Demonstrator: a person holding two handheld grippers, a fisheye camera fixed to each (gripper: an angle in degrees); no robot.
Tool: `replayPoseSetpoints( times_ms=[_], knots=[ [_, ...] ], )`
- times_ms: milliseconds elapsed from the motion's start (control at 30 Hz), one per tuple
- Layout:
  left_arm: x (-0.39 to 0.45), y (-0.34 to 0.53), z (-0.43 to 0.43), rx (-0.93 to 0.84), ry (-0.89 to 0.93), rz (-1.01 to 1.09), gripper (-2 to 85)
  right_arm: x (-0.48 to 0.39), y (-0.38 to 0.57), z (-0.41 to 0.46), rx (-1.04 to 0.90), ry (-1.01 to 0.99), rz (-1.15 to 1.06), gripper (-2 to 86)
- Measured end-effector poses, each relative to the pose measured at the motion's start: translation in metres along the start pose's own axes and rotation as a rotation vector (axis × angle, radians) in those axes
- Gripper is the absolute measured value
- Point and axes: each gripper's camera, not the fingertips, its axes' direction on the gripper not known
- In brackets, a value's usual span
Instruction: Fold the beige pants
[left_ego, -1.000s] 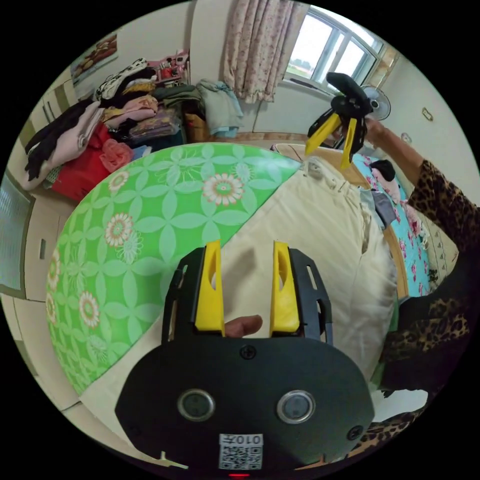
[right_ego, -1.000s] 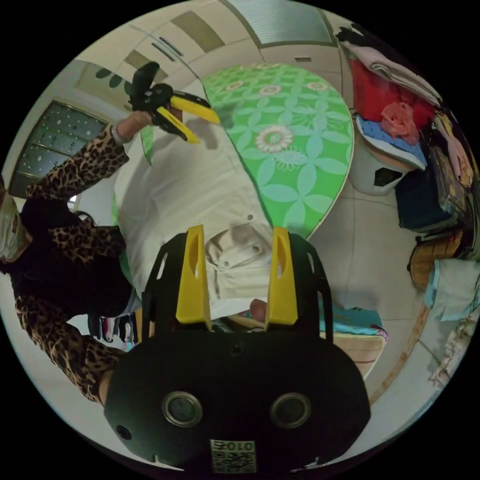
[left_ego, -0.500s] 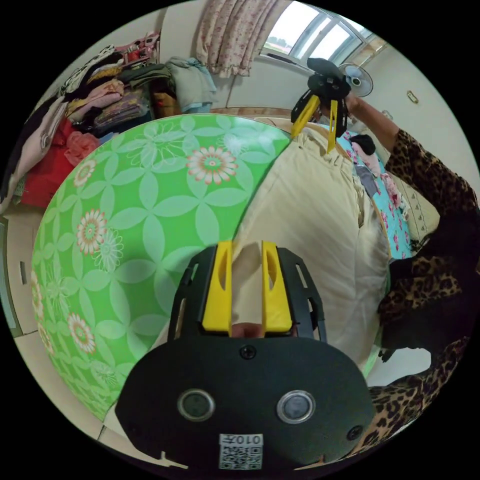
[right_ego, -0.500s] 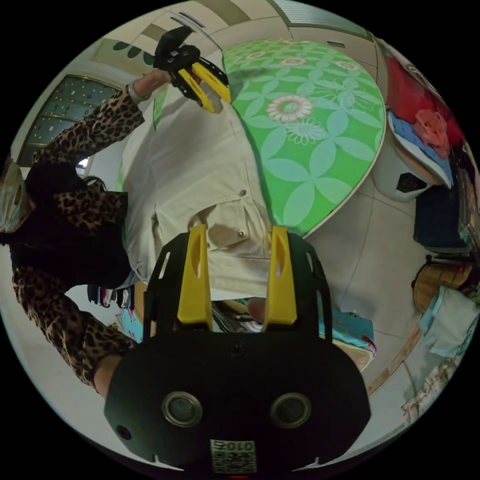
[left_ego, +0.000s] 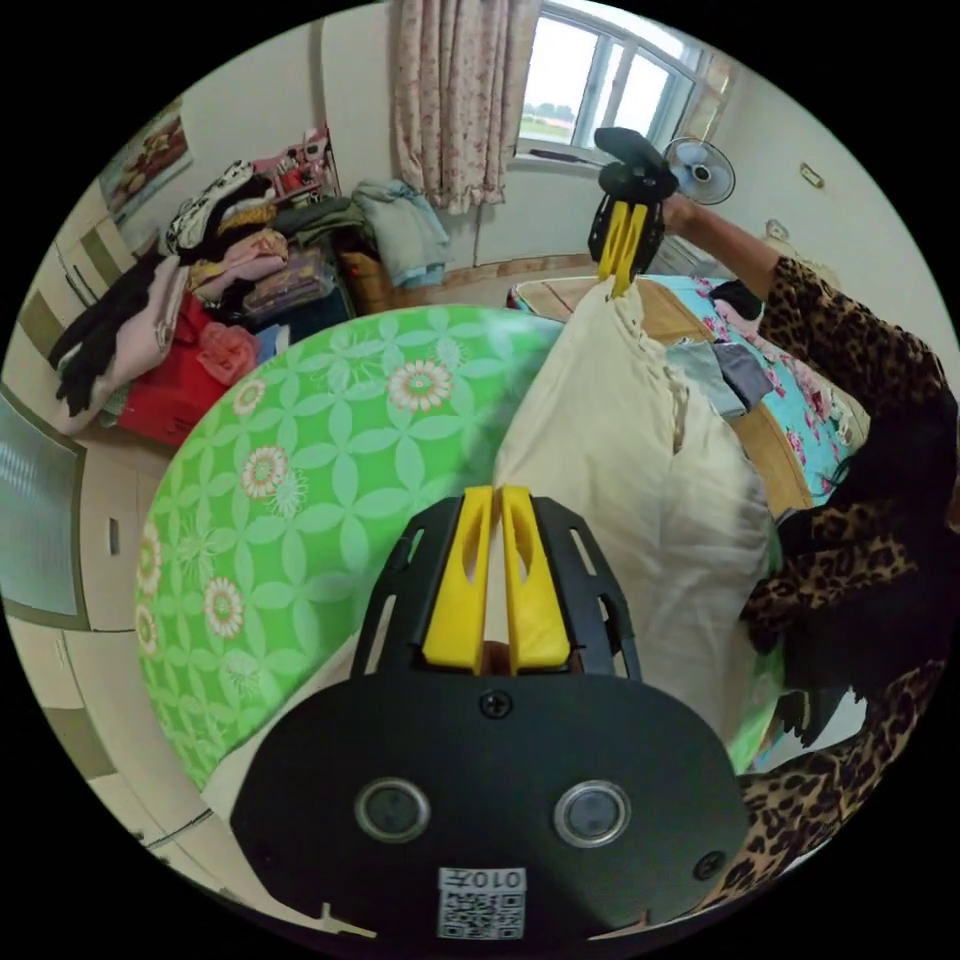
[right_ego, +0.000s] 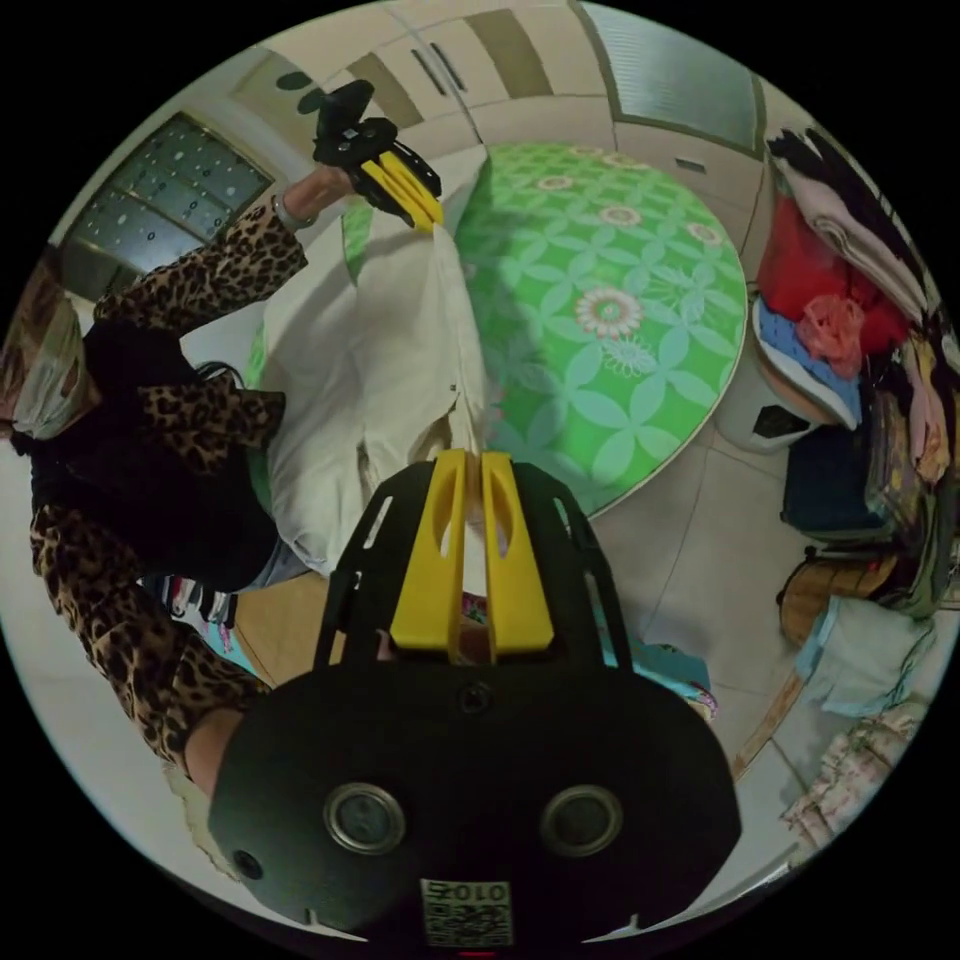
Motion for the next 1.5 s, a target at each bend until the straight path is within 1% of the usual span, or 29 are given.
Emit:
replayPoseSetpoints(
  times_ms=[67, 200, 267, 300, 367, 400, 433, 567, 633, 733, 900, 1000, 1067, 1167, 1233, 1300, 1333, 1400, 1433, 1467, 1500],
  knots=[
    [0.045, 0.015, -0.036, 0.027, -0.056, 0.028, -0.1, -0.033, -0.002, -0.019, -0.006, 0.04, -0.042, 2.5],
    [0.126, 0.042, -0.08, 0.061, -0.156, 0.071, -0.1, -0.121, -0.001, -0.051, -0.028, 0.176, -0.14, 2.2],
    [0.186, 0.061, -0.103, 0.084, -0.248, 0.066, -0.1, -0.158, 0.002, -0.059, -0.026, 0.26, -0.149, 2.1],
    [0.202, 0.066, -0.108, 0.091, -0.281, 0.065, -0.1, -0.186, 0.006, -0.064, -0.019, 0.317, -0.17, 2.0],
    [0.272, 0.086, -0.124, 0.114, -0.385, 0.059, -0.1, -0.23, 0.016, -0.07, 0.001, 0.417, -0.187, 2.0],
    [0.289, 0.091, -0.127, 0.121, -0.41, 0.052, -0.1, -0.261, 0.026, -0.074, 0.028, 0.484, -0.193, 1.9],
    [0.324, 0.101, -0.133, 0.129, -0.462, 0.038, -0.1, -0.29, 0.036, -0.075, 0.056, 0.533, -0.195, 1.9],
    [0.437, 0.126, -0.142, 0.123, -0.601, 0.013, -0.1, -0.36, 0.063, -0.073, 0.126, 0.653, -0.148, 2.1],
    [0.476, 0.132, -0.145, 0.124, -0.666, -0.015, -0.1, -0.403, 0.08, -0.072, 0.195, 0.761, -0.107, 2.2],
    [0.535, 0.148, -0.136, 0.128, -0.746, -0.026, -0.1, -0.45, 0.107, -0.053, 0.238, 0.864, -0.134, 2.3],
    [0.591, 0.177, -0.088, 0.126, -0.747, -0.059, -0.1, -0.473, 0.131, -0.014, 0.238, 0.891, -0.146, 2.6],
    [0.61, 0.19, -0.056, 0.108, -0.751, -0.072, -0.1, -0.466, 0.137, 0.003, 0.216, 0.799, -0.095, 2.9],
    [0.623, 0.197, -0.033, 0.075, -0.783, -0.069, 0.0, -0.462, 0.146, 0.007, 0.236, 0.729, -0.077, 3.3],
    [0.637, 0.205, -0.017, 0.05, -0.825, -0.057, 0.0, -0.458, 0.163, -0.007, 0.321, 0.637, -0.031, 4.2],
    [0.645, 0.206, -0.022, 0.06, -0.868, -0.052, 0.0, -0.457, 0.175, -0.032, 0.418, 0.571, 0.006, 4.7],
    [0.653, 0.208, -0.039, 0.116, -0.915, -0.074, 0.0, -0.456, 0.183, -0.048, 0.466, 0.523, 0.017, 4.9],
    [0.656, 0.213, -0.055, 0.181, -0.942, -0.106, -0.1, -0.456, 0.186, -0.057, 0.485, 0.491, 0.021, 5.2],
    [0.657, 0.229, -0.084, 0.332, -0.962, -0.198, -0.2, -0.459, 0.188, -0.063, 0.481, 0.499, 0.028, 5.4],
    [0.655, 0.246, -0.103, 0.453, -0.965, -0.283, -0.2, -0.465, 0.186, -0.063, 0.459, 0.542, 0.03, 5.5],
    [0.646, 0.262, -0.115, 0.531, -0.909, -0.354, -0.2, -0.468, 0.184, -0.062, 0.449, 0.562, 0.031, 5.5],
    [0.639, 0.266, -0.117, 0.542, -0.86, -0.371, -0.3, -0.472, 0.179, -0.06, 0.429, 0.593, 0.041, 5.5]
  ],
)
